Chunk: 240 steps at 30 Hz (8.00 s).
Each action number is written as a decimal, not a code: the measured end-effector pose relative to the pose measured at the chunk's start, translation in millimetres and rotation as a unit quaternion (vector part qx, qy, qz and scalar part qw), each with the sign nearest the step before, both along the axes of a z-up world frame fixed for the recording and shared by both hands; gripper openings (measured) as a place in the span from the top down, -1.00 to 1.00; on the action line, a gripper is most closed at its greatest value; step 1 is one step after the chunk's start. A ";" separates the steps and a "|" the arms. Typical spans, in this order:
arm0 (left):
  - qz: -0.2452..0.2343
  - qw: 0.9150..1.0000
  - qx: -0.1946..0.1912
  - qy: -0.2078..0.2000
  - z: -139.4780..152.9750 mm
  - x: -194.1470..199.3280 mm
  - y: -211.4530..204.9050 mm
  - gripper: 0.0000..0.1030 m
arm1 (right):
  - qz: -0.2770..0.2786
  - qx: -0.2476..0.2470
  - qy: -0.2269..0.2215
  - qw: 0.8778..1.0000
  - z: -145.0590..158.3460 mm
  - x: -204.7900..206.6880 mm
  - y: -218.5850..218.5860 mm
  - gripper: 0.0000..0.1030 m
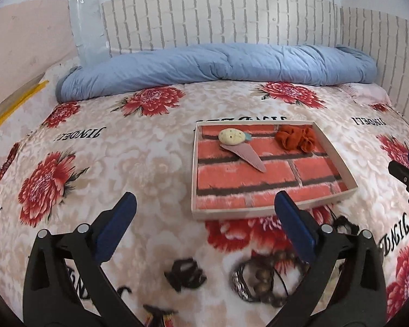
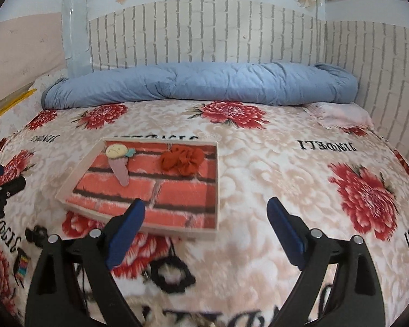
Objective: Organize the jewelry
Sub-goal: 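Move the left tool to the bead bracelet while the right tool approaches the white watch, then grasp the wooden bead bracelet with the left tool while the right tool grasps the white-strap watch, then carry the bead bracelet and white watch with both tools into the tray, then open both tools to drop the bracelet and watch in the tray, then withdraw both tools from the tray toward the remaining hair claws and clips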
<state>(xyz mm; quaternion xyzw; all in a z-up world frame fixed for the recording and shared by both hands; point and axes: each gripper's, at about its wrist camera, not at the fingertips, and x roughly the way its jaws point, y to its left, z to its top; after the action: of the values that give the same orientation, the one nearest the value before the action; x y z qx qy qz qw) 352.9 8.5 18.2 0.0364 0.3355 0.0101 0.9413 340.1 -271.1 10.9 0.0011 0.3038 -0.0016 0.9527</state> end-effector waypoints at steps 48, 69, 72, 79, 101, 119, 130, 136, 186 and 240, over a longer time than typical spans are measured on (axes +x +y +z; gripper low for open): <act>-0.032 0.996 -0.033 0.080 -114.9 -39.0 -51.9 -0.08 | 0.002 0.013 0.135 0.991 -125.9 -64.1 -30.4 0.03; -0.061 0.990 -0.057 0.114 -131.3 -17.5 -55.9 0.64 | 0.014 0.016 0.134 0.991 -127.6 -63.5 -27.3 0.35; -0.062 0.990 -0.057 0.110 -130.4 -19.3 -56.4 0.65 | 0.026 0.014 0.134 0.991 -127.9 -63.4 -23.3 0.53; -0.064 0.993 -0.058 0.085 -120.3 -27.4 -56.6 0.65 | 0.029 0.017 0.123 0.992 -124.3 -67.3 -23.8 0.61; -0.094 0.993 -0.064 0.036 -75.9 -45.3 -63.4 0.65 | 0.020 0.047 0.101 0.994 -113.5 -74.0 -34.7 0.69; -0.085 0.995 -0.053 -0.014 -18.0 12.9 -62.1 0.65 | 0.045 0.044 0.038 0.997 -42.6 11.0 -12.9 0.69; -0.047 0.997 -0.057 -0.028 -17.5 107.6 -64.6 0.65 | 0.051 0.061 0.026 0.996 -43.1 105.2 3.6 0.69; -0.039 0.996 -0.084 -0.001 -48.4 144.0 -53.7 0.65 | 0.052 0.054 0.041 0.996 -69.7 142.2 9.9 0.69; 0.024 0.995 -0.096 0.025 -86.3 169.2 -19.3 -0.40 | 0.030 0.048 0.033 0.998 -83.3 159.0 7.1 -0.10; 0.046 0.997 -0.059 -0.010 -4.2 31.3 42.5 -0.90 | 0.017 -0.009 -0.004 1.000 -42.8 18.5 27.0 -0.68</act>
<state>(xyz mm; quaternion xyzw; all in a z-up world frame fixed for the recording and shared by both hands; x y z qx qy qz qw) 384.2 51.0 14.0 -0.0344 0.3274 0.0337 0.9437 358.6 -244.1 -31.9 -0.0128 0.2997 0.0120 0.9539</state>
